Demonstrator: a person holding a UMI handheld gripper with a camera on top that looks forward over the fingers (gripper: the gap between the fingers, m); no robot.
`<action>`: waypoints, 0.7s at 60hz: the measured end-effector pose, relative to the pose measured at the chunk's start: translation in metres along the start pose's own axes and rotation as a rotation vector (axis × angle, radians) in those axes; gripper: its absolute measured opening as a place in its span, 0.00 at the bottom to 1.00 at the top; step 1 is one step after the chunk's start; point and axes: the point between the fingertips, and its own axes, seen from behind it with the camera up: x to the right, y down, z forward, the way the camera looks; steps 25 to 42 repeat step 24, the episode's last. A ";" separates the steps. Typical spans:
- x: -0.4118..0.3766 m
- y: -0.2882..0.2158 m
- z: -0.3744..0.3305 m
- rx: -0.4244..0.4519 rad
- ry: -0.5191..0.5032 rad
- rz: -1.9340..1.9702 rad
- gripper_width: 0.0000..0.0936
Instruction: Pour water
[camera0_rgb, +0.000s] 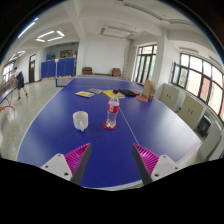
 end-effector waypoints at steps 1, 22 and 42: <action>-0.001 0.003 -0.006 0.001 -0.002 -0.004 0.91; 0.010 0.003 -0.065 0.046 0.014 -0.018 0.91; 0.010 0.003 -0.066 0.045 0.014 -0.021 0.91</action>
